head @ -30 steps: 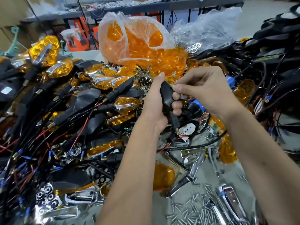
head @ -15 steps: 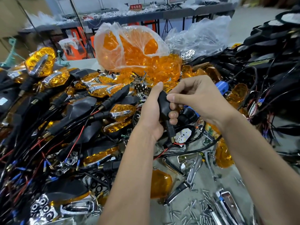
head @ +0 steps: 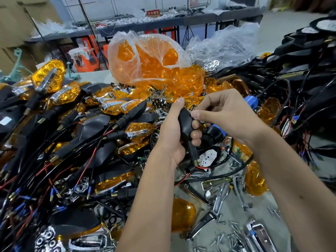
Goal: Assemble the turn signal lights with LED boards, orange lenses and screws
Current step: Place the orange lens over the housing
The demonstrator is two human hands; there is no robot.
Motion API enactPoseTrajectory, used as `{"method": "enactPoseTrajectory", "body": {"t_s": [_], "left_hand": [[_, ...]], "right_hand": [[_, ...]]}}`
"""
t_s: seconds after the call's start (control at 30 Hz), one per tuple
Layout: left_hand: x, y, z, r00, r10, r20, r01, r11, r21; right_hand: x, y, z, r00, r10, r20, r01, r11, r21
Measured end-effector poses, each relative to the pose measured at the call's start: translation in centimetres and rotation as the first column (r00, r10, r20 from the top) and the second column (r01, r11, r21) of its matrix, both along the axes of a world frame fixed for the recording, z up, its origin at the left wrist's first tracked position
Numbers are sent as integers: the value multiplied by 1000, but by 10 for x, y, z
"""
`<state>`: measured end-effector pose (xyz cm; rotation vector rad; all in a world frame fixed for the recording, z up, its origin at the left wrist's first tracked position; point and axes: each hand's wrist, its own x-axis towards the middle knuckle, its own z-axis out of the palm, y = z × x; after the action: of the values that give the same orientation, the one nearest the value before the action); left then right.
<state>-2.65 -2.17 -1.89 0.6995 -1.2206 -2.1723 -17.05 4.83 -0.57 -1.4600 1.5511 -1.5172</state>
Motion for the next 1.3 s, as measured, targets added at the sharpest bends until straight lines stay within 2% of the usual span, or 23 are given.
{"method": "enactPoseTrajectory", "body": {"t_s": [0.23, 0.6, 0.67, 0.77, 0.9, 1.0, 1.07, 1.13, 1.2, 1.27, 1.3], "left_hand": [[1, 2, 1, 1000, -17, 11, 17, 1000, 13], [0, 5, 4, 999, -22, 48, 23, 1000, -11], [0, 6, 3, 997, -60, 56, 60, 998, -15], [0, 5, 2, 992, -116, 54, 117, 993, -22], [1, 5, 0, 984, -176, 36, 177, 984, -6], [2, 6, 0, 970, -242, 23, 243, 970, -14], [1, 7, 1, 963, -271, 5, 271, 963, -7], [0, 8, 2, 961, -266, -77, 269, 962, 43], [-1, 9, 3, 943, -255, -214, 284, 952, 116], [-2, 10, 4, 917, -238, -321, 303, 938, 170], [-2, 11, 4, 906, -231, -354, 309, 934, 181]], "right_hand": [[6, 6, 4, 997, 44, 70, -43, 999, -9], [0, 9, 9, 997, 17, -76, -13, 999, 43], [0, 10, 9, 998, 43, -40, -40, 997, 65], [1, 11, 7, 992, 78, 99, -90, 989, 116], [2, 9, 4, 978, 53, 204, -102, 966, 239], [0, 11, 4, 949, 102, 297, -192, 937, 292], [-1, 13, 5, 947, 117, 298, -210, 928, 306], [4, 12, 8, 960, 65, 273, -141, 953, 269], [11, 7, 9, 940, -30, 339, -25, 987, 156], [13, 3, 10, 901, -232, 367, 216, 973, 83], [10, 2, 8, 876, -405, 262, 397, 914, 85]]}}
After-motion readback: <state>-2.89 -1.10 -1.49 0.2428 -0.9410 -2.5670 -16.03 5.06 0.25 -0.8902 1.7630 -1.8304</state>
